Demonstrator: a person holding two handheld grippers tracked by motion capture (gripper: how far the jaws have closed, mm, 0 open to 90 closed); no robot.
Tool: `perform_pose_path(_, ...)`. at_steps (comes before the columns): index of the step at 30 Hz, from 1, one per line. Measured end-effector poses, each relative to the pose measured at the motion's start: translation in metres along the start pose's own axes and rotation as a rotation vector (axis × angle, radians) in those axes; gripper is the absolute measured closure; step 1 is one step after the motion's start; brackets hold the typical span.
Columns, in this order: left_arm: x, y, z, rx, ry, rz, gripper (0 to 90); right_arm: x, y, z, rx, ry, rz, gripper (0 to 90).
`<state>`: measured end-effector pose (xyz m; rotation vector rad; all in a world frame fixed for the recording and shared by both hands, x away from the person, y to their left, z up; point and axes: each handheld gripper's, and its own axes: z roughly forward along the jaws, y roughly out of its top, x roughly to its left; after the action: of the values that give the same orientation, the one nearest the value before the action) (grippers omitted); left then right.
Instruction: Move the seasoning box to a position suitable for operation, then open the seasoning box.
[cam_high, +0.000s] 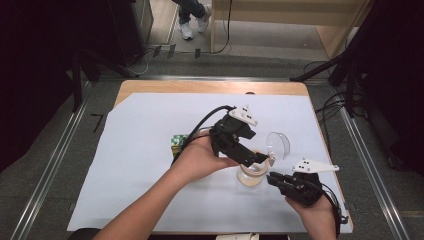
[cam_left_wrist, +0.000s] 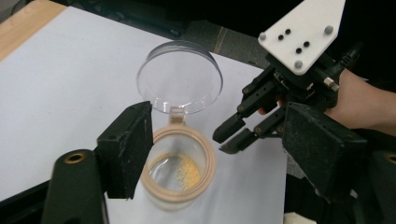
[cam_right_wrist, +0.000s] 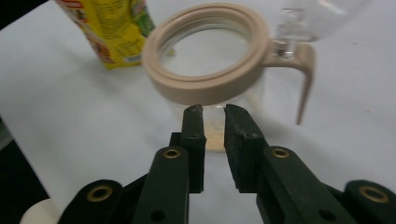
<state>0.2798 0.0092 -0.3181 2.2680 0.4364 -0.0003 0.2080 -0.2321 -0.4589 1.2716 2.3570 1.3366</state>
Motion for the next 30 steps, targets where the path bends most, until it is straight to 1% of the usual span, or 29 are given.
perform_pose_path(1, 0.001, 0.000, -0.003, -0.001, 0.005, -0.001, 27.6, 0.003, 0.000, 0.002, -0.002, 0.020, -0.001, 76.1)
perform_pose_path(2, 0.004, 0.000, -0.009, 0.004, 0.009, 0.001, 27.6, 0.006, 0.000, 0.002, 0.000, 0.030, 0.001, 74.8)
perform_pose_path(5, 0.010, -0.002, -0.024, -0.004, 0.017, -0.006, 27.7, 0.014, -0.001, 0.004, -0.007, 0.064, -0.019, 72.1)
perform_pose_path(6, 0.013, -0.004, -0.031, -0.009, 0.024, -0.007, 27.7, 0.016, 0.000, 0.004, -0.010, 0.073, -0.031, 71.0)
perform_pose_path(7, 0.014, -0.005, -0.033, -0.011, 0.028, -0.011, 27.8, 0.020, 0.000, 0.005, -0.012, 0.087, -0.038, 69.6)
perform_pose_path(8, 0.016, -0.007, -0.038, -0.011, 0.037, -0.015, 27.8, 0.022, 0.000, 0.005, -0.012, 0.095, -0.037, 68.6)
perform_pose_path(11, 0.023, -0.014, -0.050, -0.004, 0.064, -0.011, 27.2, 0.030, 0.001, 0.011, -0.009, 0.124, -0.057, 64.8)
perform_pose_path(13, 0.028, -0.019, -0.058, -0.009, 0.068, -0.016, 27.3, 0.034, 0.002, 0.016, -0.005, 0.139, -0.070, 62.2)
perform_pose_path(14, 0.030, -0.020, -0.062, -0.013, 0.069, -0.026, 27.3, 0.037, 0.003, 0.019, 0.001, 0.146, -0.079, 62.0)
perform_pose_path(17, 0.036, -0.025, -0.074, -0.021, 0.068, -0.032, 27.4, 0.044, 0.005, 0.024, 0.006, 0.172, -0.099, 61.4)
perform_pose_path(18, 0.038, -0.027, -0.078, -0.027, 0.072, -0.034, 27.6, 0.047, 0.006, 0.026, 0.011, 0.178, -0.107, 60.9)
perform_pose_path(19, 0.040, -0.029, -0.082, -0.033, 0.072, -0.047, 27.7, 0.049, 0.008, 0.028, 0.014, 0.181, -0.115, 60.9)
perform_pose_path(21, 0.043, -0.035, -0.088, -0.030, 0.077, -0.056, 27.9, 0.053, 0.010, 0.031, 0.029, 0.193, -0.124, 60.8)
perform_pose_path(24, 0.046, -0.045, -0.098, -0.045, 0.075, -0.076, 28.3, 0.056, 0.013, 0.037, 0.041, 0.200, -0.129, 59.7)
perform_pose_path(26, 0.047, -0.050, -0.102, -0.045, 0.085, -0.080, 28.3, 0.059, 0.014, 0.042, 0.058, 0.200, -0.133, 59.3)
perform_pose_path(28, 0.048, -0.055, -0.105, -0.038, 0.084, -0.082, 28.1, 0.060, 0.016, 0.045, 0.068, 0.201, -0.139, 58.9)
perform_pose_path(30, 0.050, -0.060, -0.108, -0.039, 0.090, -0.077, 28.1, 0.063, 0.020, 0.050, 0.078, 0.203, -0.147, 58.6)
